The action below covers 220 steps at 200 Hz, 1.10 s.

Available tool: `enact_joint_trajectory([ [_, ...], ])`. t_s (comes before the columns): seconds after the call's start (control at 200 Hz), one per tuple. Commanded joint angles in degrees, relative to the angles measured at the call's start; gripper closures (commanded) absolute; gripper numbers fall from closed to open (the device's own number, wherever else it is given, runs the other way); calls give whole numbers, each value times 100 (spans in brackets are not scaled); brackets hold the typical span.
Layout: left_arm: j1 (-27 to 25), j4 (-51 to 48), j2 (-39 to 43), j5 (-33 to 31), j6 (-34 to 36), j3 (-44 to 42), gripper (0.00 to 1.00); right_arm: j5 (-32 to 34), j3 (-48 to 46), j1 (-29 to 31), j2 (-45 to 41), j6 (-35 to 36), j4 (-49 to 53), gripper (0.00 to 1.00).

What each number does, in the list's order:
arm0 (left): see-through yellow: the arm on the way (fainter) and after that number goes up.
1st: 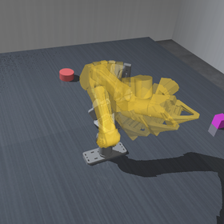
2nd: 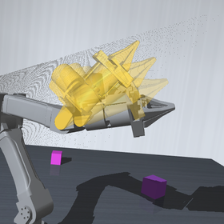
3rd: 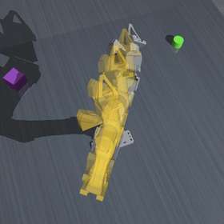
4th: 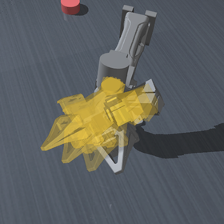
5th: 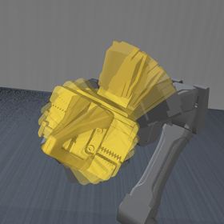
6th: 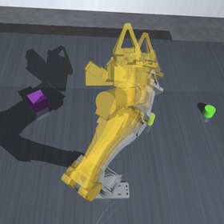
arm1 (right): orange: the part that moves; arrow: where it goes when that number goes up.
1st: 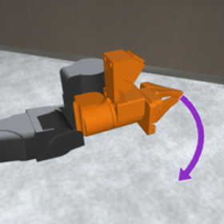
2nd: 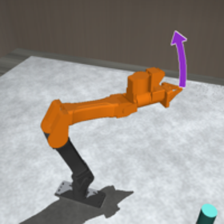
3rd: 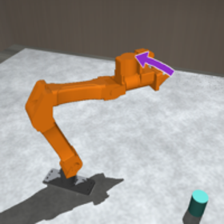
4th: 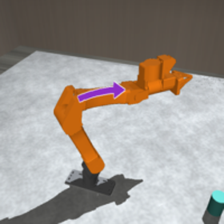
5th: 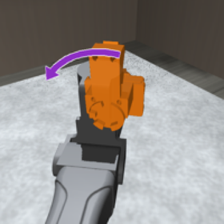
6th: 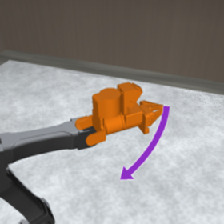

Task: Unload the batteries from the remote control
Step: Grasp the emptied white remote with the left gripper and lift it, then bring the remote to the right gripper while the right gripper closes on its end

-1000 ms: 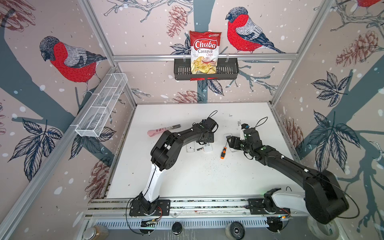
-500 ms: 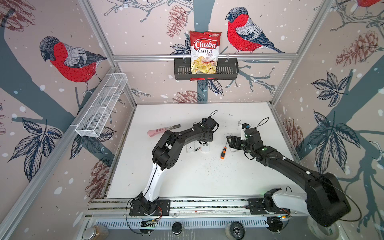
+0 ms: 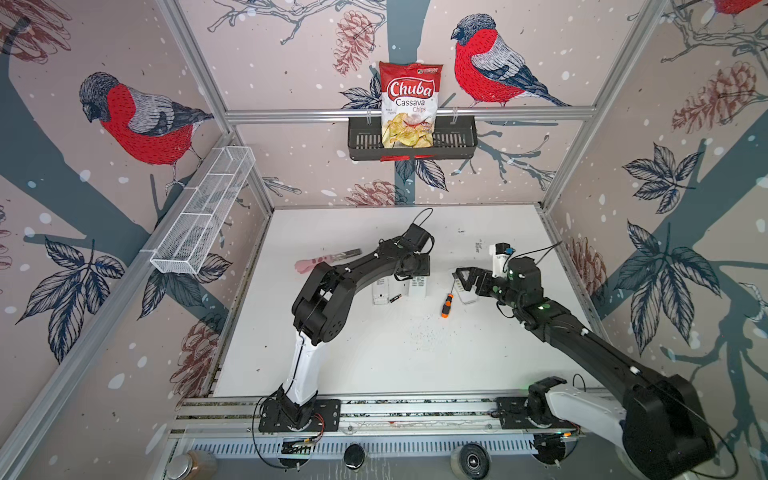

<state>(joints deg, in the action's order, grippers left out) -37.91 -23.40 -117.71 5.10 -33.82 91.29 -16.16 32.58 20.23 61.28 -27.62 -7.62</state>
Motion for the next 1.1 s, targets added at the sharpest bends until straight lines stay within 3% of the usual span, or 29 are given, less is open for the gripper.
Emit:
enact_joint_trajectory([
  [0.0,285,770,401,1180,128,-236,53,-749,-122,-202,-247,-157,-685,0],
  [0.265,939,2078,913,3400,16,-642,54,-2276,-99,-485,-13,-481,-1859,1],
  [0.49,1289,4202,1030,4818,-896,-1168,54,-2865,407,-439,682,-763,-2383,1],
  [0.736,1383,6052,589,5614,-2125,-977,54,-3007,1116,-226,1485,-596,-2209,1],
  [1.096,1435,7507,-7,5993,-3279,-588,56,-3157,1947,-106,2448,-696,-2332,1],
])
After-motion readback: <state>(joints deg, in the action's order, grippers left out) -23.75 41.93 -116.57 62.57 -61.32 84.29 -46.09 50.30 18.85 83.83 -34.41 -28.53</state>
